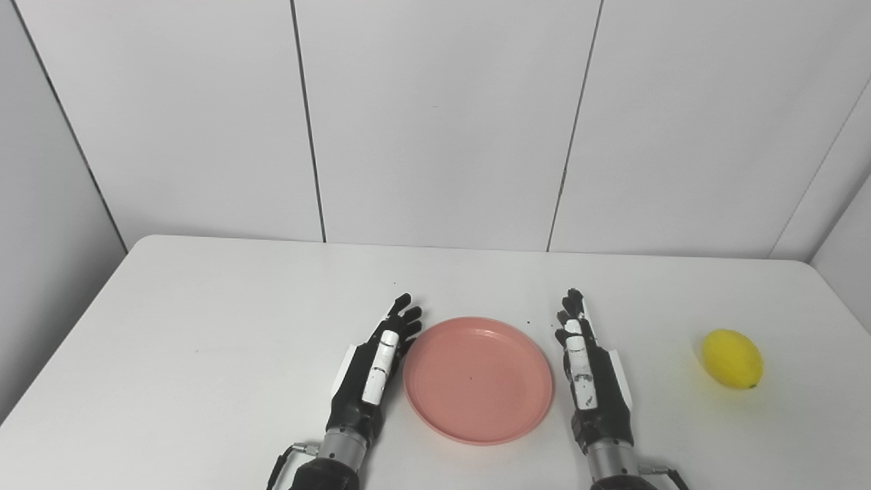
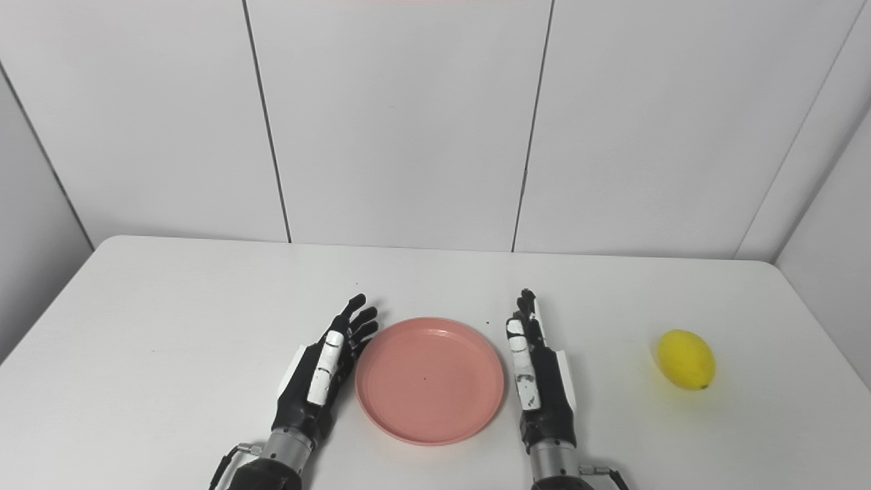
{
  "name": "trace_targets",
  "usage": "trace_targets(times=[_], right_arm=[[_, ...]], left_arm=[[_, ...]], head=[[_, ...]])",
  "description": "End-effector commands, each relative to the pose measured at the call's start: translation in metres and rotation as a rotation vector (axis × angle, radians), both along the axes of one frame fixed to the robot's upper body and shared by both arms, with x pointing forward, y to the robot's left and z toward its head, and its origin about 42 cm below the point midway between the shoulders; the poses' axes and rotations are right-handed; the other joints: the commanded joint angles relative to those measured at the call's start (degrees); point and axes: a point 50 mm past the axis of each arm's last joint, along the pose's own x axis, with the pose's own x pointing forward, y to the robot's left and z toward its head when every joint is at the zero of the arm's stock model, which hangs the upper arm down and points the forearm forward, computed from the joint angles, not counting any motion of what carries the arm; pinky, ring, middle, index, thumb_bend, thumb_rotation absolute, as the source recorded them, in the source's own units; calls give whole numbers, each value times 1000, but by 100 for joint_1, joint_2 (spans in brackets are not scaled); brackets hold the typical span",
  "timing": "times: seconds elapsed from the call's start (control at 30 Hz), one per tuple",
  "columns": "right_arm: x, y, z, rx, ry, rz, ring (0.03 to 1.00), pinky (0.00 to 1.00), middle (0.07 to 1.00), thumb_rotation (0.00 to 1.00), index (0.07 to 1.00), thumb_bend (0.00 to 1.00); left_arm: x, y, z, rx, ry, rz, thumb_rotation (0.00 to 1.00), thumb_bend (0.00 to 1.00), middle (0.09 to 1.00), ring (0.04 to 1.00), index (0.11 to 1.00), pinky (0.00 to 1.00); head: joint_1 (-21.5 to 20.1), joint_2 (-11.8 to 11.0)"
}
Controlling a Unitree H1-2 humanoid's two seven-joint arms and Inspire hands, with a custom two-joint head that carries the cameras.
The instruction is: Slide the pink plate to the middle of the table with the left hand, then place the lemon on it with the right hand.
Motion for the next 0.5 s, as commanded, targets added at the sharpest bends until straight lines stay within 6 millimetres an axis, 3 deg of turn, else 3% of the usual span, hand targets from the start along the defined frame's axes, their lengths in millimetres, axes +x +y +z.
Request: trace_targets(times=[0.0,0.23,0.47], right_arm=[[4,1,19,10,-71,4,1000,1000,1000,1000,1000,751],[-1,-2,20,3,-74,-19,1000,1000,1000,1000,989,737],[-9,-10,41,-3,-161,-78,1000,1000,982,1000,974,723]], left_arm=[[-6,-5,-13,13,24,-16,1000,644,933,926,935,905],[-6,-4,-17,59,1,-12,1000,608,977,978,974,968],[-5,5,-21,145,-6,67,1000,592,952,941,950,919]], head=[[-15,-2],[-184,7],[-429,75]])
